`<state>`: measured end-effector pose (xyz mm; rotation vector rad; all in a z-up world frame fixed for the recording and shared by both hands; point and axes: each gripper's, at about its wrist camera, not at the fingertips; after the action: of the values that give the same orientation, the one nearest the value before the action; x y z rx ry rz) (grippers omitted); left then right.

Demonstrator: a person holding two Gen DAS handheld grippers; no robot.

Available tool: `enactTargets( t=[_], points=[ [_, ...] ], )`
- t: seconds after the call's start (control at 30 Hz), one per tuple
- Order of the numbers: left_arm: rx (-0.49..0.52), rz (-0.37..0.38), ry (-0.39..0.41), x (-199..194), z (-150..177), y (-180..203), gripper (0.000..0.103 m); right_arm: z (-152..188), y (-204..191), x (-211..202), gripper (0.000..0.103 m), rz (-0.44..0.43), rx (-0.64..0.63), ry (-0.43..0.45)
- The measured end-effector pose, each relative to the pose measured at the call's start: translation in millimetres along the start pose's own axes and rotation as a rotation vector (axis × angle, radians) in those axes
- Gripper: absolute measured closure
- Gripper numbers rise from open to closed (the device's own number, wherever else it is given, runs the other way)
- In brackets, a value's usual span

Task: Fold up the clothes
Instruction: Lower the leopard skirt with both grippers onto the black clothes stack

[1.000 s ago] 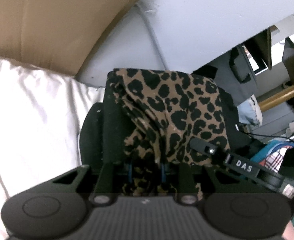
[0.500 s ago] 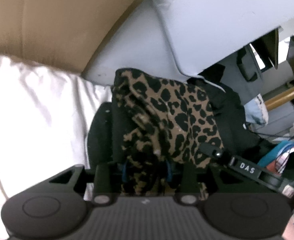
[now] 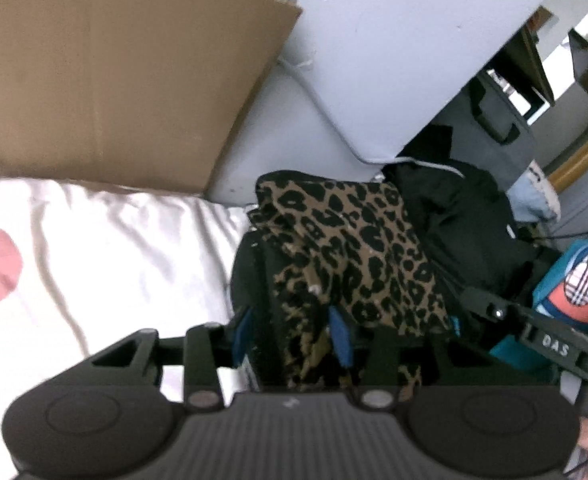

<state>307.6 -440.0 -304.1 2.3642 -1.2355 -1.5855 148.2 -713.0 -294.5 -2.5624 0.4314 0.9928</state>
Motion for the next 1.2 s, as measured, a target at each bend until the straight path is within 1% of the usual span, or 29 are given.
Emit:
enactTargets(
  t=[0.03, 0.1, 0.17, 0.27, 0.37, 0.43, 0.5, 0.53, 0.6, 0.63, 0.67, 0.73, 0.87, 1.0, 1.07, 1.2],
  points=[
    [0.011, 0.0, 0.005, -4, -2, 1, 0.061, 4, -1, -3, 0.068, -0.001, -0.003, 0.002],
    [0.035, 0.002, 0.024, -12, -6, 5, 0.062, 11, -2, -7, 0.068, -0.001, -0.008, 0.001],
    [0.067, 0.003, 0.041, -16, -10, 12, 0.068, 18, -4, -11, 0.068, -0.005, -0.01, 0.002],
    [0.114, 0.025, 0.05, -15, -13, 25, 0.072, 28, -6, -11, 0.068, -0.004, -0.011, -0.011],
    [0.158, 0.054, 0.053, -8, -15, 40, 0.074, 39, -9, -9, 0.068, -0.003, -0.009, -0.022],
    [0.174, 0.071, 0.048, 1, -15, 47, 0.079, 44, -14, -7, 0.068, -0.017, -0.006, -0.02],
    [0.183, 0.083, 0.041, 11, -13, 50, 0.08, 47, -20, -6, 0.068, -0.033, -0.007, -0.016],
    [0.189, 0.078, 0.039, 17, -10, 50, 0.08, 49, -23, -5, 0.068, -0.042, -0.01, -0.013],
    [0.191, 0.041, 0.023, 29, -5, 45, 0.081, 51, -31, 0, 0.068, -0.064, -0.013, -0.018],
    [0.187, 0.03, 0.014, 34, -3, 41, 0.087, 53, -34, 3, 0.068, -0.069, -0.014, -0.023],
    [0.183, 0.021, 0.009, 38, -1, 37, 0.09, 56, -38, 7, 0.068, -0.071, -0.017, -0.032],
    [0.184, -0.001, 0.002, 43, 3, 30, 0.101, 62, -42, 11, 0.068, -0.073, -0.026, -0.036],
    [0.207, -0.037, -0.015, 44, 7, 26, 0.101, 74, -46, 11, 0.062, -0.09, -0.026, -0.053],
    [0.262, -0.068, -0.004, 35, 9, 35, 0.101, 86, -48, 3, 0.057, -0.087, -0.075, -0.062],
    [0.266, -0.053, 0.015, 24, 11, 39, 0.099, 92, -43, -4, 0.057, -0.085, -0.061, -0.075],
    [0.284, 0.019, 0.03, 6, 26, 49, 0.099, 109, -36, -17, 0.057, -0.063, -0.051, -0.106]
  ],
)
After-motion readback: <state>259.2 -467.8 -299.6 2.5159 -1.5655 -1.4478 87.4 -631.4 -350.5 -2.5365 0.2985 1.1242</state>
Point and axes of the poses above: each gripper's, at about its wrist camera, not at the fingertips, and x roughly the way its jaws point, y to its right, z to its underside, and after that the axes turned 2 degrees about -y, right-handed
